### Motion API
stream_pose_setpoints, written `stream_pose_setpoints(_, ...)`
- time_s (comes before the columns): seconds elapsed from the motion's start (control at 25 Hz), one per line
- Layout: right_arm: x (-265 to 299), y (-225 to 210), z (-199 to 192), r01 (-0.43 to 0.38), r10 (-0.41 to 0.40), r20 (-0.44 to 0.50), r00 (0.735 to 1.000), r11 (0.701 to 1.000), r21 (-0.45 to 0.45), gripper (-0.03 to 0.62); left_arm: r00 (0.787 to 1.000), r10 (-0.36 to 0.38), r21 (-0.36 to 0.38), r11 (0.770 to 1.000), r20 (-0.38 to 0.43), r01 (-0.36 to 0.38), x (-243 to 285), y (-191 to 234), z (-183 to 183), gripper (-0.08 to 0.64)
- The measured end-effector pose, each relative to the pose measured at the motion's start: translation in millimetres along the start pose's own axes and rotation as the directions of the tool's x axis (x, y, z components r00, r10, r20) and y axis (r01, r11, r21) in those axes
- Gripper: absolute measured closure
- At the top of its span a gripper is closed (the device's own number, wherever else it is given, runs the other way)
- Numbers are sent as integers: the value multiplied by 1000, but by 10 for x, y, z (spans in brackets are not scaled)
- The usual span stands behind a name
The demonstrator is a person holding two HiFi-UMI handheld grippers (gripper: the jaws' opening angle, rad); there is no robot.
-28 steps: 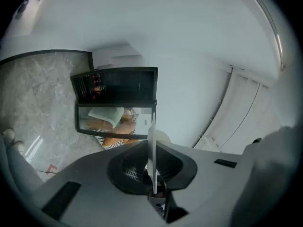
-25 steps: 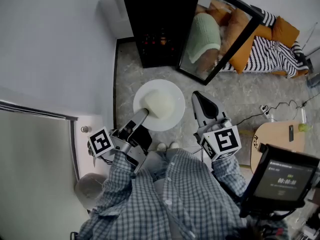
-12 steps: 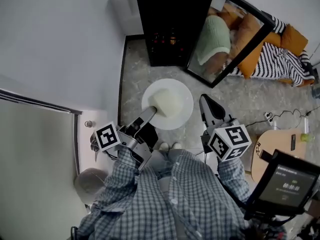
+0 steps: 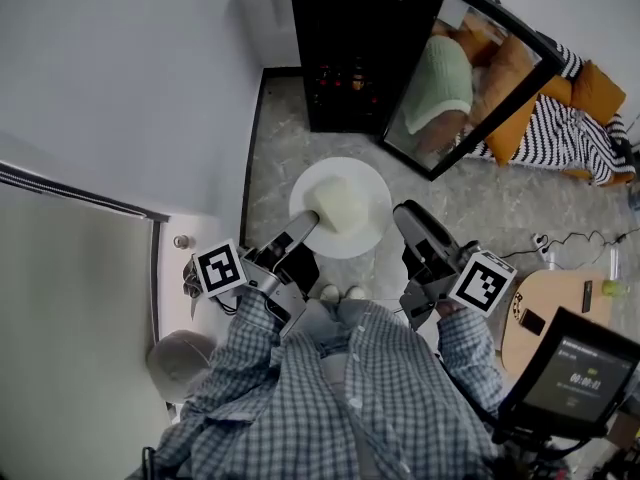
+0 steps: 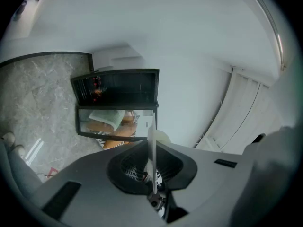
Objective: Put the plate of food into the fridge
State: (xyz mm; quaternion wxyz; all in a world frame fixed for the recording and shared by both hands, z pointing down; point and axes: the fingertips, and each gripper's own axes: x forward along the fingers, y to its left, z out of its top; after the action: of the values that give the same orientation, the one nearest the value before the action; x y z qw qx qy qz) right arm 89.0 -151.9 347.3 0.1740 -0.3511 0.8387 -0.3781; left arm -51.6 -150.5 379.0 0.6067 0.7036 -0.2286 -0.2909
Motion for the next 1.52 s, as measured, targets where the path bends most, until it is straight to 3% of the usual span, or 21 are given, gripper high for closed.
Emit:
stream_pose_setpoints(0.16, 62, 46, -156, -69, 73, -29, 997, 989, 133, 420, 1000, -12, 4, 1000, -5, 12, 8, -22, -18, 534)
stream_pose_setpoints(0.4, 108, 5, -216, -80, 89, -32, 996, 974, 210, 426, 1000, -22, -8, 1000, -15, 22, 42, -22, -63, 534)
stream_pose_setpoints(0.52, 119, -59, -236, -50, 63, -40, 997, 965, 256, 551, 1000, -9, 7, 1000, -23, 10, 58, 15, -82, 534)
stream_pose_setpoints(0.6, 109, -71, -234, -42, 54, -35, 998, 962, 271, 554, 1000, -8, 9, 1000, -28, 8, 71, 32, -86, 534)
stream_pose_setpoints(1.12, 103, -108, -180, 21, -13, -36, 999, 973, 230, 555, 999, 26, -22, 999, -47, -28, 136, 93, -79, 534)
stream_pose_setpoints(1.52, 96, -116, -153, 37, -33, -19, 999, 968, 247, 557, 998, 24, -37, 999, -60, -26, 182, 78, -66, 534)
